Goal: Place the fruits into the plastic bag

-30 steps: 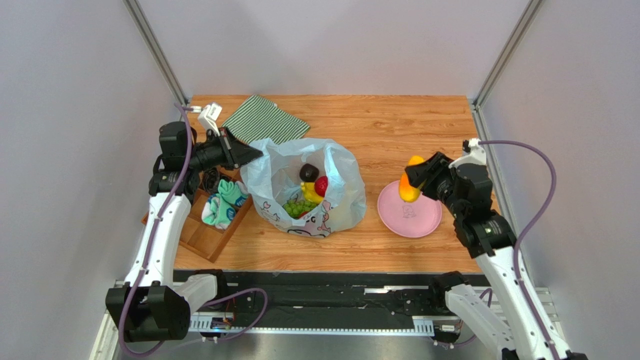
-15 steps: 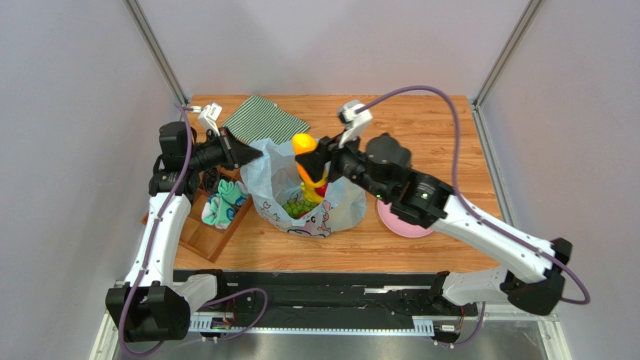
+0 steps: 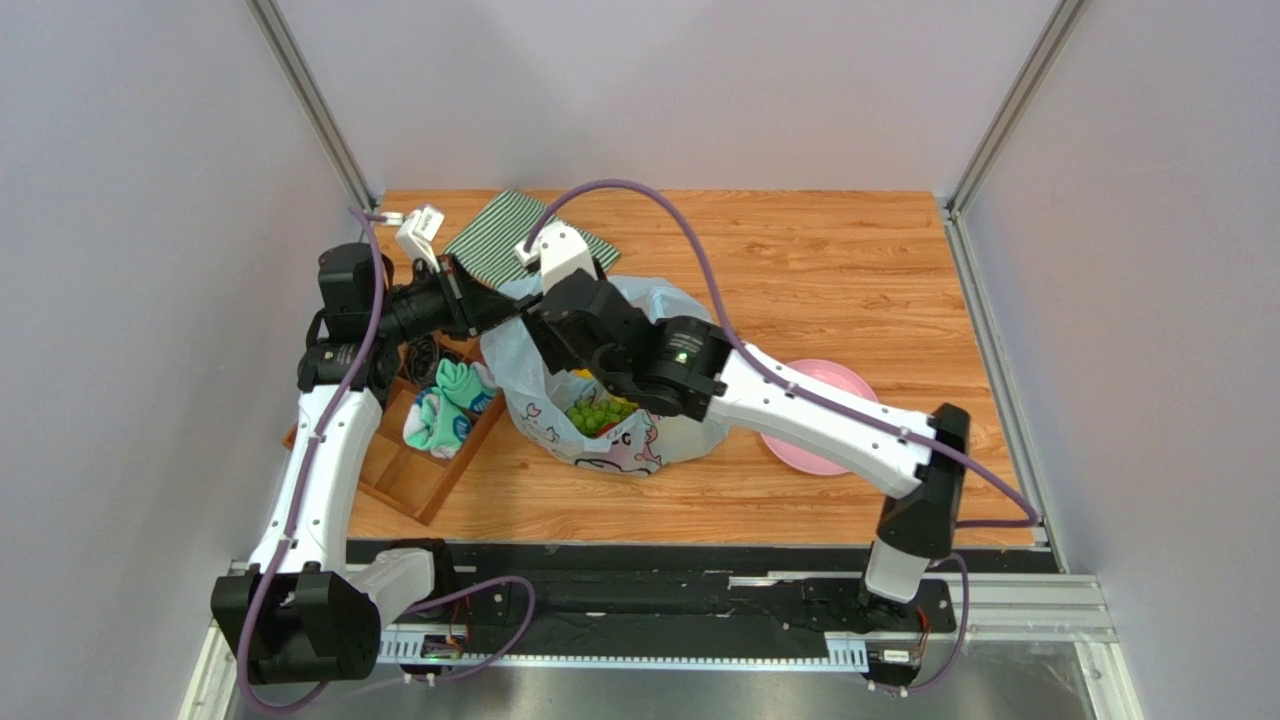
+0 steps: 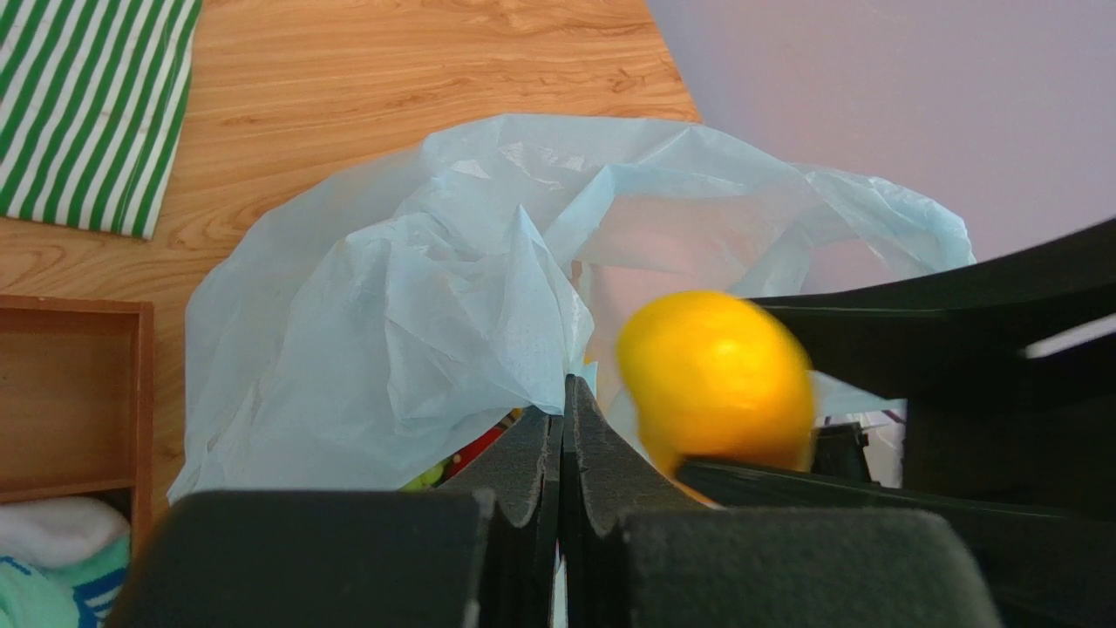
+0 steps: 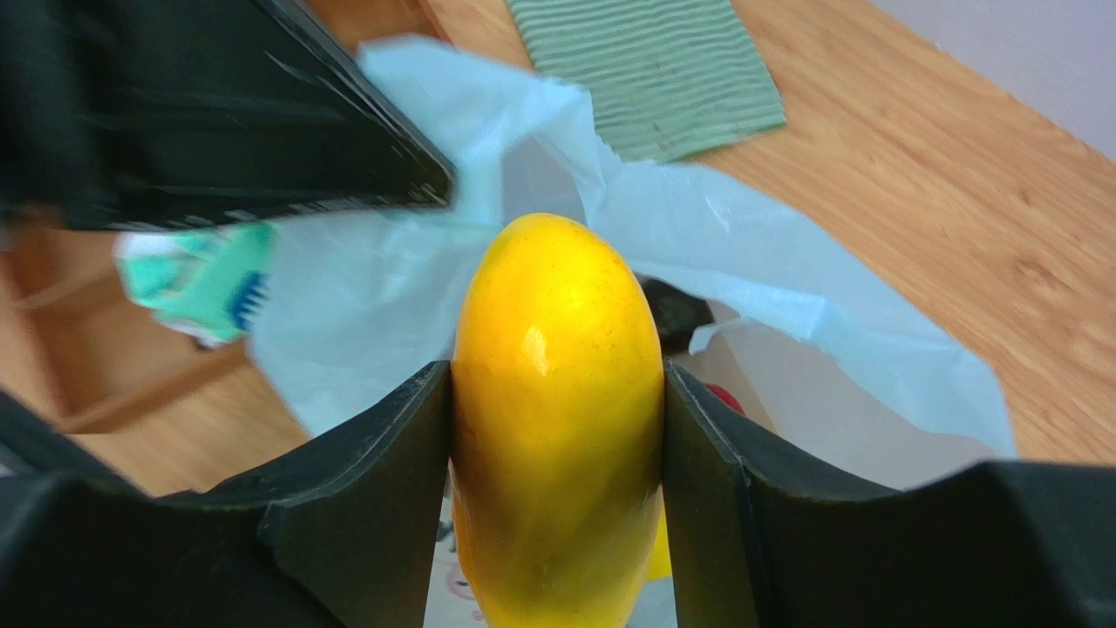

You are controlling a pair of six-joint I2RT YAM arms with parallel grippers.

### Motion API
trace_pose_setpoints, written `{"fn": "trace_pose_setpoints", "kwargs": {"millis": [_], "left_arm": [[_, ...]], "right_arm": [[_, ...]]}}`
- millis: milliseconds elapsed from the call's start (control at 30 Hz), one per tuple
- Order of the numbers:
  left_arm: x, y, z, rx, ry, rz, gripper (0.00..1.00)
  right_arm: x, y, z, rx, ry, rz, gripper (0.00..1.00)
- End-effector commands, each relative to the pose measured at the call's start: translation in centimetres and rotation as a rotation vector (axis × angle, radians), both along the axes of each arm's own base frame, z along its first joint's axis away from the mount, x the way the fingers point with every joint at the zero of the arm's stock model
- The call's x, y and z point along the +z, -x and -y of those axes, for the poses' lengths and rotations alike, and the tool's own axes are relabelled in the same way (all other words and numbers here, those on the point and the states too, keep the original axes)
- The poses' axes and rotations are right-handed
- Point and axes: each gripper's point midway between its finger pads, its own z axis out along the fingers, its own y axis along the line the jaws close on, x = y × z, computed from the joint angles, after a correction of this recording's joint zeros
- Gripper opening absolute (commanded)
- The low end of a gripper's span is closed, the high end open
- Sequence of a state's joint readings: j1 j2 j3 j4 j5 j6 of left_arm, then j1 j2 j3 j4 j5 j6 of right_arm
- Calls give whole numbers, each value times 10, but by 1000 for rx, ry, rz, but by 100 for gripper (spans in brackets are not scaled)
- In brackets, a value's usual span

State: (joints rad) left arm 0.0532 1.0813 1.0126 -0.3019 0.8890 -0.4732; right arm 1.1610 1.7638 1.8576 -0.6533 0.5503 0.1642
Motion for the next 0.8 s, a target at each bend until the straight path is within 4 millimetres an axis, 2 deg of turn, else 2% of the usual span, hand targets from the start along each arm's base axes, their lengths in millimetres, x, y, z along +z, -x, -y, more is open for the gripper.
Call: {"fn": "trace_pose_setpoints", "kwargs": {"millis": [0, 100, 267, 300, 467, 567, 600, 667, 700, 767], "left_arm": [[12, 0, 0, -12, 3, 49, 0], [12, 0, 0, -12, 3, 49, 0], [11, 0, 0, -13, 3, 49, 0], [11, 0, 0, -13, 4, 48, 0], [10, 0, 1, -16, 5, 42, 0], [10, -1, 1, -16, 4, 45, 0], [11, 0, 0, -14, 4, 46, 0], [11, 0, 0, -14, 5, 45, 0], [11, 0, 1, -16, 5, 45, 0], [11, 0, 1, -14, 5, 44, 0]], "right_arm": [[-44, -21, 33, -136, 195, -42, 24], [-63, -25, 36, -129, 193, -96, 25], [-92, -18, 18, -49, 195, -174, 25], [-103, -17, 13, -43, 204, -197, 25], [-127, -10, -3, -10, 189, -271, 27], [-137, -7, -9, 11, 188, -301, 37], [-138, -7, -10, 16, 187, -305, 50], [-139, -7, -10, 10, 182, -312, 60], [-139, -7, -9, 8, 180, -317, 69], [-135, -6, -8, 15, 168, -318, 94]]}}
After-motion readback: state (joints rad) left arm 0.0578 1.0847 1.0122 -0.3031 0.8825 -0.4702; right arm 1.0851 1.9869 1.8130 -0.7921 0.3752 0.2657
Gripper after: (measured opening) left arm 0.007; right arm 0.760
